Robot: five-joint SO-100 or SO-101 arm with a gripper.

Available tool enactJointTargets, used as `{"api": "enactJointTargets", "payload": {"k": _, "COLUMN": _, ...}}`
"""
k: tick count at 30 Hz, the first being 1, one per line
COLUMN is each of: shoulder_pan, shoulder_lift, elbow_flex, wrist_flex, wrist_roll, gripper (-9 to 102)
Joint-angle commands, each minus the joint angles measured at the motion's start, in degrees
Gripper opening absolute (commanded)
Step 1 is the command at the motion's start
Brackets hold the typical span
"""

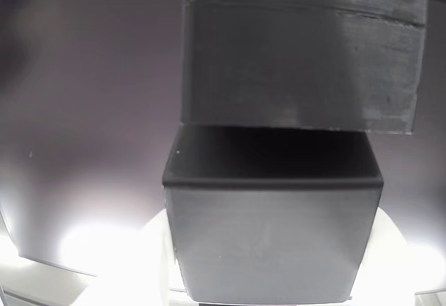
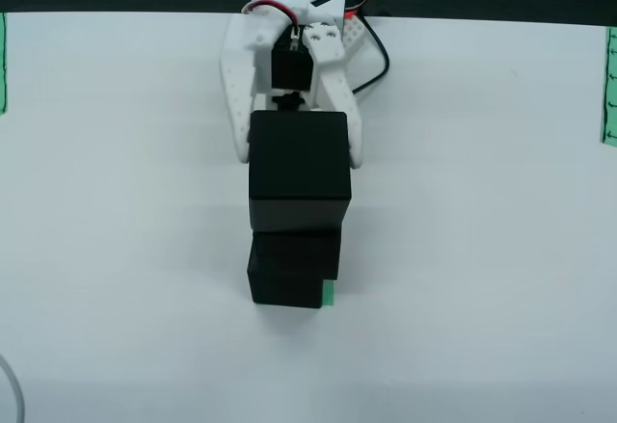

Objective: Stack 3 Blocks on the chosen place.

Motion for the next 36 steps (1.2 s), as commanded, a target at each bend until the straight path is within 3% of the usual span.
{"api": "enactJointTargets", "payload": {"k": 1, "shoulder_pan": 0.2, "shoulder_lift": 0.0, "elbow_flex": -0.1, "wrist_flex": -1.5, "wrist_roll": -0.4, "gripper": 18}}
{"api": "enactJointTargets", "payload": {"k": 16, "shoulder_pan": 1.5, "shoulder_lift": 0.0, "elbow_flex": 0.4, "wrist_flex": -3.4, "wrist_roll": -0.5, "gripper": 42}}
{"api": "enactJointTargets", "payload": {"k": 24, "shoulder_pan": 2.2, "shoulder_lift": 2.7, "elbow_flex": 0.8, "wrist_flex": -3.7, "wrist_roll": -0.5, "gripper": 43}}
{"api": "enactJointTargets", "payload": {"k": 36, "shoulder_pan": 5.4, "shoulder_lift": 18.1, "elbow_flex": -1.9, "wrist_flex": 20.6, "wrist_roll": 3.7, "gripper": 42}}
